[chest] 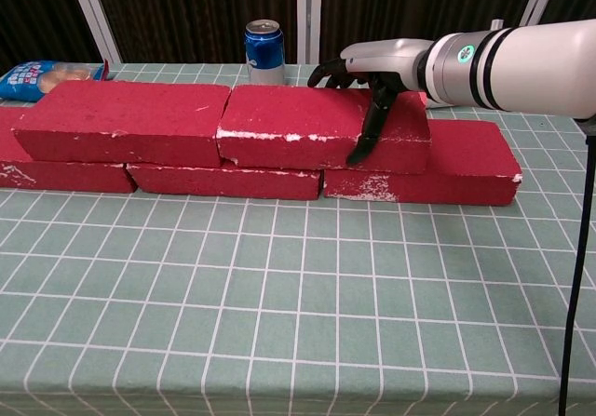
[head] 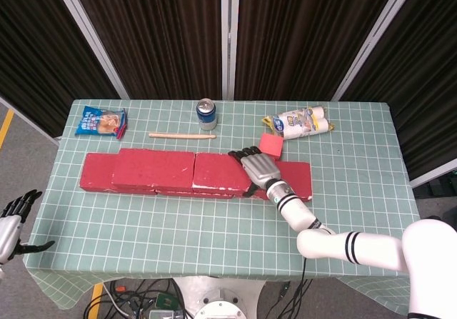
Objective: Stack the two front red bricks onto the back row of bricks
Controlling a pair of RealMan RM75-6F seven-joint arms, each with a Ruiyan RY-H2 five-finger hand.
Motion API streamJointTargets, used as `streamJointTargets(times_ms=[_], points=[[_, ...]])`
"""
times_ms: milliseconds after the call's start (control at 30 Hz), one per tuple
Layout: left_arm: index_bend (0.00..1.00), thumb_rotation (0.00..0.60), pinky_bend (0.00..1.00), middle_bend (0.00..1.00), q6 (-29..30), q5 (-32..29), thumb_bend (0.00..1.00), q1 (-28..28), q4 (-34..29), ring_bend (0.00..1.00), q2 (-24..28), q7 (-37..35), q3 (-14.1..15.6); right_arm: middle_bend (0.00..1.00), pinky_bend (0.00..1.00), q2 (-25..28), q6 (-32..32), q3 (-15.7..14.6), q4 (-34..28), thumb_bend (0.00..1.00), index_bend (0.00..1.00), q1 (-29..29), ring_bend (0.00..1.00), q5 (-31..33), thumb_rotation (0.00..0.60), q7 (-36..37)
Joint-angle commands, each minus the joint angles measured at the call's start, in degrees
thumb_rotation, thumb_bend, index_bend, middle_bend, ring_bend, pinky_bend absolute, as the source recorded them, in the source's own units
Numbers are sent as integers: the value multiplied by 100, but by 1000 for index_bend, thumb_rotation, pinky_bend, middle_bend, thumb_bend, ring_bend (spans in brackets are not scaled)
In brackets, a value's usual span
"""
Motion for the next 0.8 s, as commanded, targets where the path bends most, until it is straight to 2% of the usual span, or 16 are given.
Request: streamJointTargets(times_ms=[33,800], points=[[14,600,0,0,-11,0,0,-2,2,0,-4,4,6,294,0,-7,0,-10,13,42,119,5,70,-15,600,22],[14,600,0,0,-39,0,0,11,71,0,-13,-54,31,290,0,-105,33,-44,90,43,118,80,70,-26,600,127]])
